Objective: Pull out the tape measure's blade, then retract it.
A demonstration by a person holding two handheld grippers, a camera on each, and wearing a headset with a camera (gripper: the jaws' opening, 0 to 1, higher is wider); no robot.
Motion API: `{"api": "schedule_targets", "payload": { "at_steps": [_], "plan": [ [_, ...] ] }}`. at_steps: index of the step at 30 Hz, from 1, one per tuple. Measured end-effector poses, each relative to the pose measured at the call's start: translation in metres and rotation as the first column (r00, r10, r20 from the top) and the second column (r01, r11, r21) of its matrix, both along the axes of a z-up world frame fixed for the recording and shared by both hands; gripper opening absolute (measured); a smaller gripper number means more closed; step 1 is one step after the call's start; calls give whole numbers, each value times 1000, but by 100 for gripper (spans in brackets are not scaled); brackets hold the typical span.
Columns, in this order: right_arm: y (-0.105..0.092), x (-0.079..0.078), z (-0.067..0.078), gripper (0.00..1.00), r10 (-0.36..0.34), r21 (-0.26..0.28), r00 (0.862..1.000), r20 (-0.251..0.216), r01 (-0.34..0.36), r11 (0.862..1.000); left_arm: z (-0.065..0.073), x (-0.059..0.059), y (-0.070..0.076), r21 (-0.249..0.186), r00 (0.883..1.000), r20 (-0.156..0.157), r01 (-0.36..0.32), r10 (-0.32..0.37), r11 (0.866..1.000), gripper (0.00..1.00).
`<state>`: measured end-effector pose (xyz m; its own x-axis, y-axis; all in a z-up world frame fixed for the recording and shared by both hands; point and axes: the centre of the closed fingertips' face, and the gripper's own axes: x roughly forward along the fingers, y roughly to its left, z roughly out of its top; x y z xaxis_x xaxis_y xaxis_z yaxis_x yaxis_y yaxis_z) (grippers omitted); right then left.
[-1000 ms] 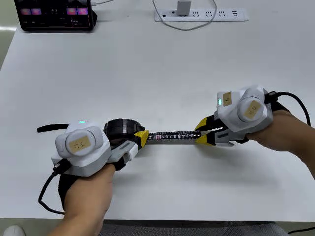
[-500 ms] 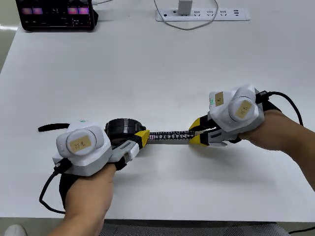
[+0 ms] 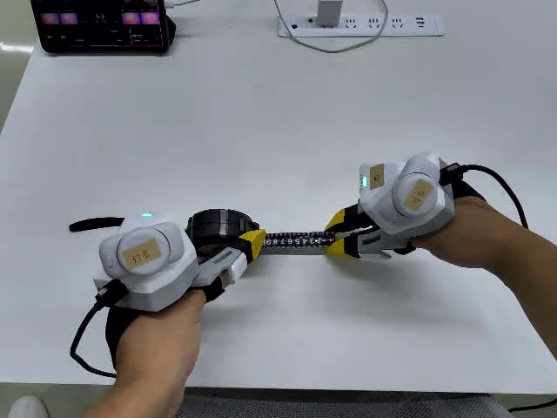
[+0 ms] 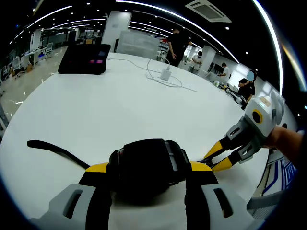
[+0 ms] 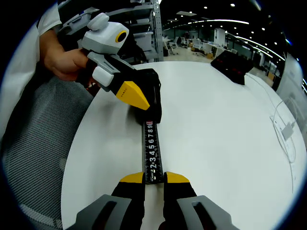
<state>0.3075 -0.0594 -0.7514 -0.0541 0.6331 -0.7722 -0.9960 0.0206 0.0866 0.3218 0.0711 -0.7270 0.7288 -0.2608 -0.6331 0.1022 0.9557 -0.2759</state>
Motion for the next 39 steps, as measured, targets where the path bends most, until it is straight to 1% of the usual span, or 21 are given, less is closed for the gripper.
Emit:
{"api": "schedule_targets", "payload": {
  "at_steps": [11,33,39],
  "plan": [
    [12,0,-1,10,-5,26,1000,-9,5,1000,0,0,0,-11,1000,-2,-5,5,1000,58],
    [49,-2,-1,10,1,84,1000,-22,1,996,1,0,1,-20,1000,-2,-3,3,1000,58],
    [60,-3,0,11,7,97,1000,-13,-6,995,0,0,1,-25,1000,-1,-2,2,1000,58]
  ]
}}
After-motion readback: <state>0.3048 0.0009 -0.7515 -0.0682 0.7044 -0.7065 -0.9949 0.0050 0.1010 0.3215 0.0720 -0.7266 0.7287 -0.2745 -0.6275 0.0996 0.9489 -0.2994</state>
